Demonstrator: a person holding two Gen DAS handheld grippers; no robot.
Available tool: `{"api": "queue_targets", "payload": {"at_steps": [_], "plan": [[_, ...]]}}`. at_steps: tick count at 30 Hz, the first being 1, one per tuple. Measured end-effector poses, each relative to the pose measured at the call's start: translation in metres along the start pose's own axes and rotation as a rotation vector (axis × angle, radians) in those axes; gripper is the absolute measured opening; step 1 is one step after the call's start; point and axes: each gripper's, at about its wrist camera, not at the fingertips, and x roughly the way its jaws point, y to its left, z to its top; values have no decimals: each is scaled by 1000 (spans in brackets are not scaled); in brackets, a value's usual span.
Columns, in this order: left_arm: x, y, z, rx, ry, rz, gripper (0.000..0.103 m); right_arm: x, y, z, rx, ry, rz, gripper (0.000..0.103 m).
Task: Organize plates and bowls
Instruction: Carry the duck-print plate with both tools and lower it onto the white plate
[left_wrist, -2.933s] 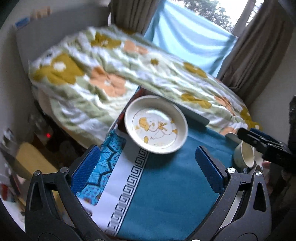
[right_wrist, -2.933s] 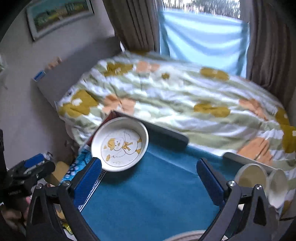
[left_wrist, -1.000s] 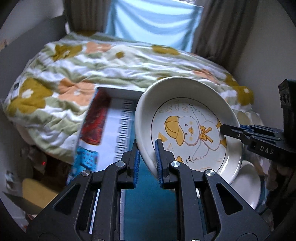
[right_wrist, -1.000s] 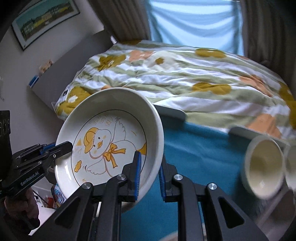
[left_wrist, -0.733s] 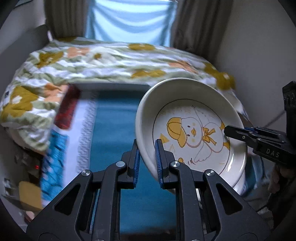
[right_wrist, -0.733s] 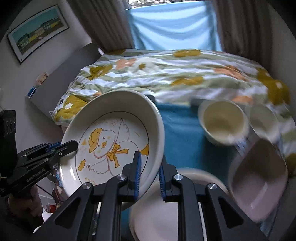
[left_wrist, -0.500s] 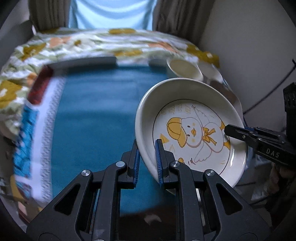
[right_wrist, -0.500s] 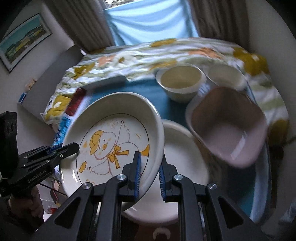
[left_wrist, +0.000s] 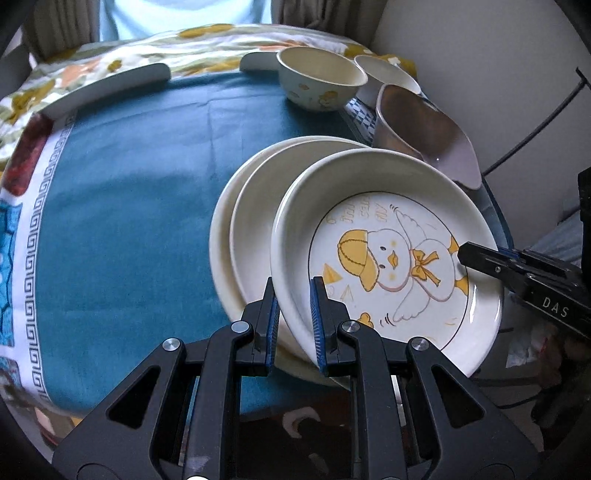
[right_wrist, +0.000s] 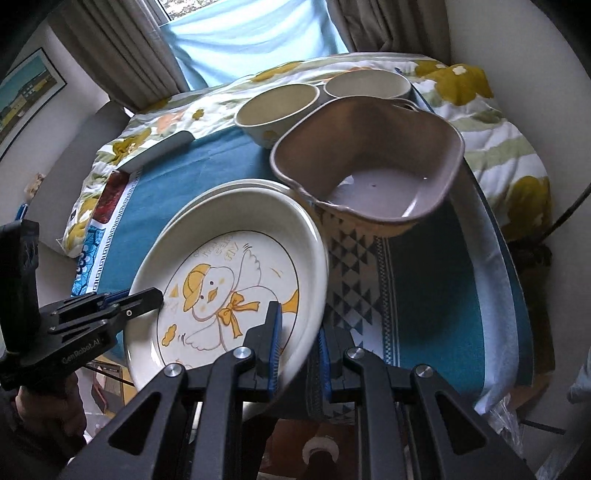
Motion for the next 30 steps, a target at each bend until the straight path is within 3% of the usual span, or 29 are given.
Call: {"api": "queue_targets", "payload": {"at_steps": [12,25,30], "plan": [[16,1,19,44,22,48,16,2,3,1,-5,-3,-8,16],[24,-14,23,165,43,189,19,3,3,2,-23,-11,-12,16],[28,-29,24,254,43,294,19,0,5,3,-26,-23,-17,16]]}}
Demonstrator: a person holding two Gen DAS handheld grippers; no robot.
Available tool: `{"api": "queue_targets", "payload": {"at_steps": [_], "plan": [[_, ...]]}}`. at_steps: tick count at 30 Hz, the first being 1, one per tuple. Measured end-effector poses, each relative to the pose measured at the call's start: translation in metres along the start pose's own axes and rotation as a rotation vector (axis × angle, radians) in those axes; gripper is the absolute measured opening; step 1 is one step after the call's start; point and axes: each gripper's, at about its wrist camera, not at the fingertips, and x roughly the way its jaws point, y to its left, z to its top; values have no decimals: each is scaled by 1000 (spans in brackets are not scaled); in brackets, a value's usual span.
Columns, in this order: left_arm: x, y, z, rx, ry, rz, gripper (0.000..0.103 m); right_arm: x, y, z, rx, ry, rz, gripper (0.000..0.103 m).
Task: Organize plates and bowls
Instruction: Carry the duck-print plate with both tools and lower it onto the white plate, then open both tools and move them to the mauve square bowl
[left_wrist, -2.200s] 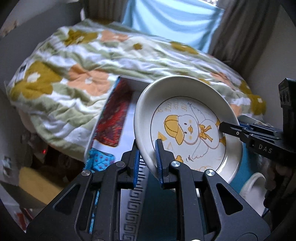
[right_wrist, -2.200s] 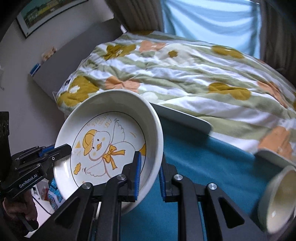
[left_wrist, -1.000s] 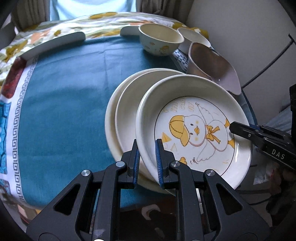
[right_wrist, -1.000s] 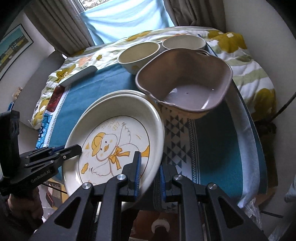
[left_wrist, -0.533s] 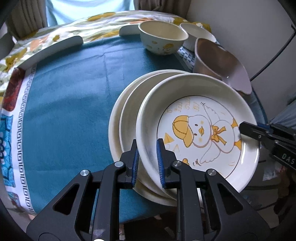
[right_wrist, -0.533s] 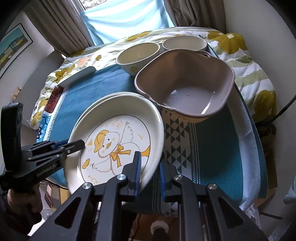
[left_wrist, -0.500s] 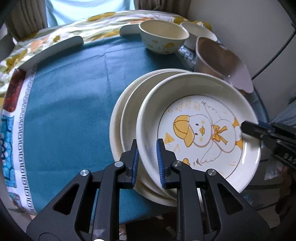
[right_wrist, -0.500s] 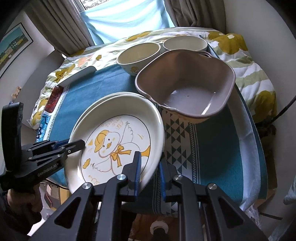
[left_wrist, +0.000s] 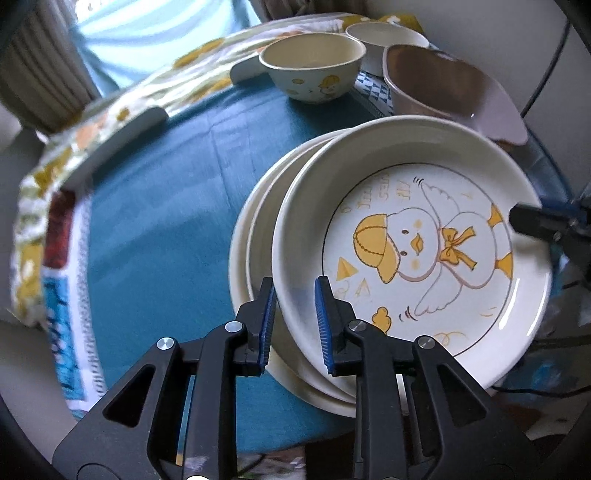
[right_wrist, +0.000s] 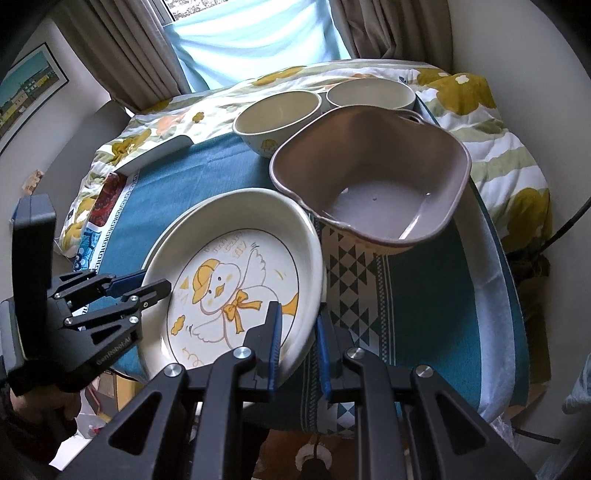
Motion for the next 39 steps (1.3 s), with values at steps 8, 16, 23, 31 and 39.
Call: {"api": "queue_targets", "payload": {"at_steps": [8,16,23,31,39], "plan": [[-3,-7,0,59,-12,72,19,1,0,1,-1,-2,2,16],[-7,-5,0,78,-39,126,19,9,0,0,3,26,3,16],[-6,-2,2,61,-37,122,19,12,1,2,-4,25,4,16],[-25,9,6,-8,-45,61,19,-3,1,8,2,-8,33,16],[-84,8,34,-67,-153,11,86,-53,-1,27,-19,-106,78,17]]}}
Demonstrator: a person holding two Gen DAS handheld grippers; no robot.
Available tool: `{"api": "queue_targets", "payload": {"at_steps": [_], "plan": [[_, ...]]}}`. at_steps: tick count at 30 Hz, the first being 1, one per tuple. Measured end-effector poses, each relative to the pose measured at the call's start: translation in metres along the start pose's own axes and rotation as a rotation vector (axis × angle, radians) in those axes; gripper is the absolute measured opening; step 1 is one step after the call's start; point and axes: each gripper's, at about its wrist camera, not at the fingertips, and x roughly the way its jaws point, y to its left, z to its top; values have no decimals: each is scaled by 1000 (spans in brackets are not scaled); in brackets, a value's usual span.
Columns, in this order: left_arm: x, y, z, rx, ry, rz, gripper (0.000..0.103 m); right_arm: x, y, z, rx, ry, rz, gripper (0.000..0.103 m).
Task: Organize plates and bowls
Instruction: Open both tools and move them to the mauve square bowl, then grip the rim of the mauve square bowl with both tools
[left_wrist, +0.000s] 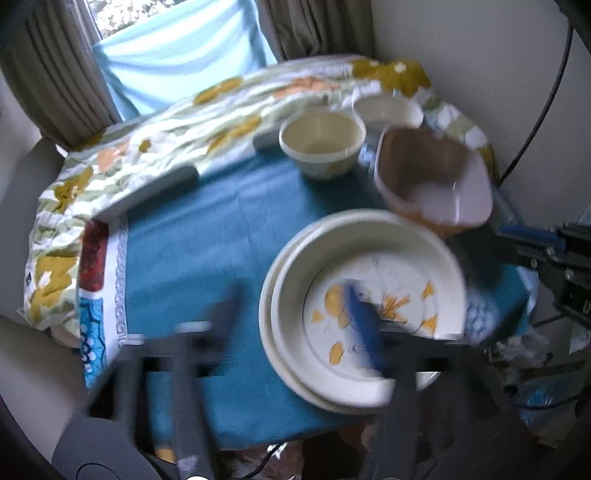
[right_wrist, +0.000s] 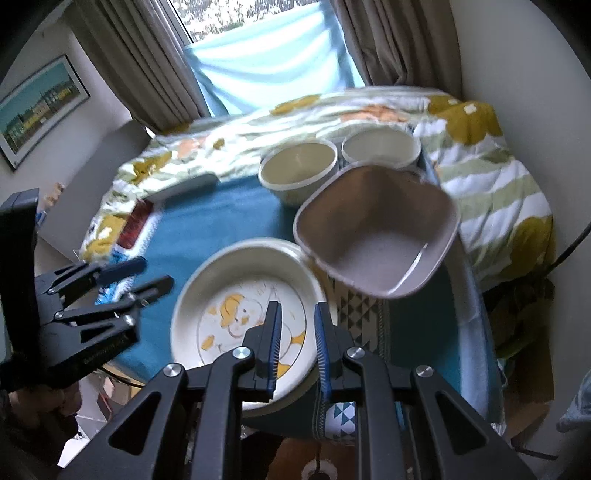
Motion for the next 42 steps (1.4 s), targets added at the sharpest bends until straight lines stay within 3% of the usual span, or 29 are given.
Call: {"api": "queue_targets", "payload": {"at_steps": [1,2,4,5,12,14,20,25,28,32,36,40,42], "plan": [[-8,-2,6,0,-31,0,95,-8,-3,2,1,-21,12,26],[-15,-6,11,6,-60,-6,95,-17,-6,3,3,-44,16,36],[-24,-16,26,31,-89,-27,95,-33,-16,6,16,-84,9,98],[-25,-19,33,39,-94,-39,96,-38,-20,6,25,-100,1,103],[7,-24,85,51,-34,-239,95,-55,-63,21,187,-129,-53,102],[27,-27,98,52,8,-294,95,-59,-72,23,265,-161,-112,103],[86,-38,116,78,127,-397,90,-13,-96,35,398,-40,-149,100],[132,-55,116,142,228,-424,60,33,-112,31,506,50,-121,78],[148,-64,116,172,252,-429,53,52,-113,33,518,87,-120,68],[158,-77,118,224,251,-417,52,68,-116,36,525,109,-141,61],[164,-85,121,257,243,-410,45,80,-120,39,523,117,-148,47],[172,-84,123,259,259,-366,14,87,-121,41,506,129,-168,26],[177,-79,125,242,268,-369,10,86,-122,40,499,130,-188,19]]}}
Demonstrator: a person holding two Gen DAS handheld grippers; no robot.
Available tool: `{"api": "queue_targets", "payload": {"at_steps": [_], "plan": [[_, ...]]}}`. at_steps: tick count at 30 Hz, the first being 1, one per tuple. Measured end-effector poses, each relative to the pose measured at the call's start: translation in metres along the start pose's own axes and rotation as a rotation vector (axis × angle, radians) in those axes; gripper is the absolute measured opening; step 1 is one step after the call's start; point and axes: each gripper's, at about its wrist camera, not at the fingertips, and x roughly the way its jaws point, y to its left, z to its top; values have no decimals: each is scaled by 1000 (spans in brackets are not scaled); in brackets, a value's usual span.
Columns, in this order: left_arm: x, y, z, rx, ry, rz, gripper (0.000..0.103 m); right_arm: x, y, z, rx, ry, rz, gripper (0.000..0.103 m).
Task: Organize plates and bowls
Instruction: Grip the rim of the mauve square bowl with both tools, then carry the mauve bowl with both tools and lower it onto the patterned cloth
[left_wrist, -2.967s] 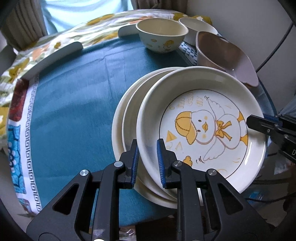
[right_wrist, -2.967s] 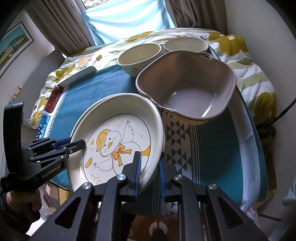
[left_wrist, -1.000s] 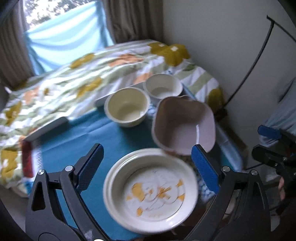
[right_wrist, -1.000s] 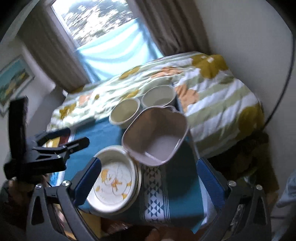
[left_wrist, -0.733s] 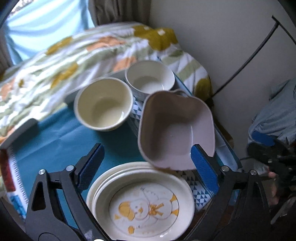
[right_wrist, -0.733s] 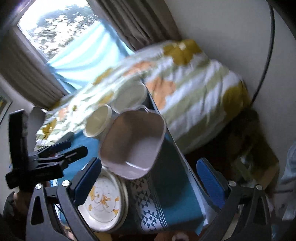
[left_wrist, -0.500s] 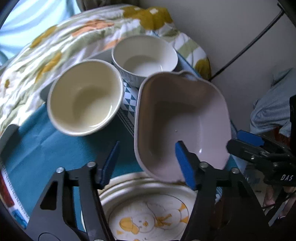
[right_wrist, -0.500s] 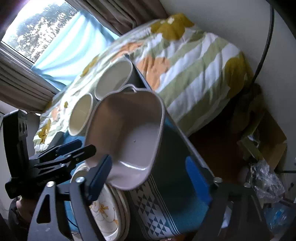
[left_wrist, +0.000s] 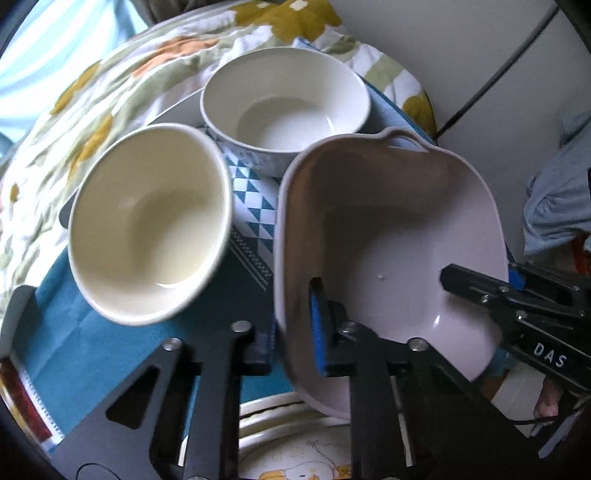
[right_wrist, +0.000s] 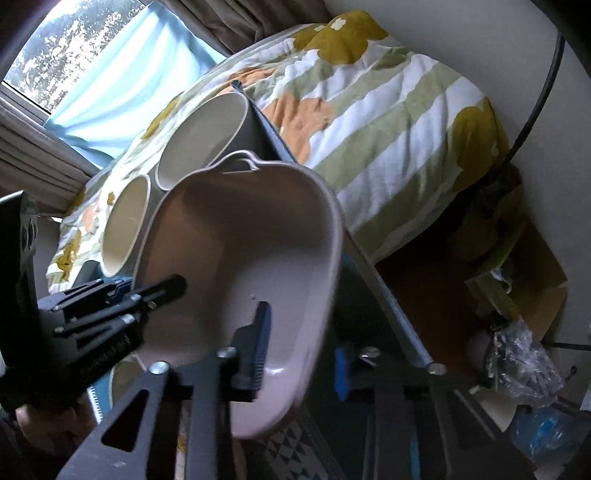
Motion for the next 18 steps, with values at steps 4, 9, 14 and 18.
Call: {"api": "queue_targets", "payload": {"at_steps": [4,9,14,18], "plan": [[-5,0,0,-6,-4,-4,9,-4,-3,-1,-1,-6,3,15],[-28,-11,-4,-25,-50,-1,9,-21,-1,-5,-37,-31,-5,15],[-67,-26,-19,-48,-126,22,9,-60,4,-12,-92,-85,12,15],[-113,-30,-42,-121,-213,45,9,-98,20,-19,-184,-137,29,15]]}}
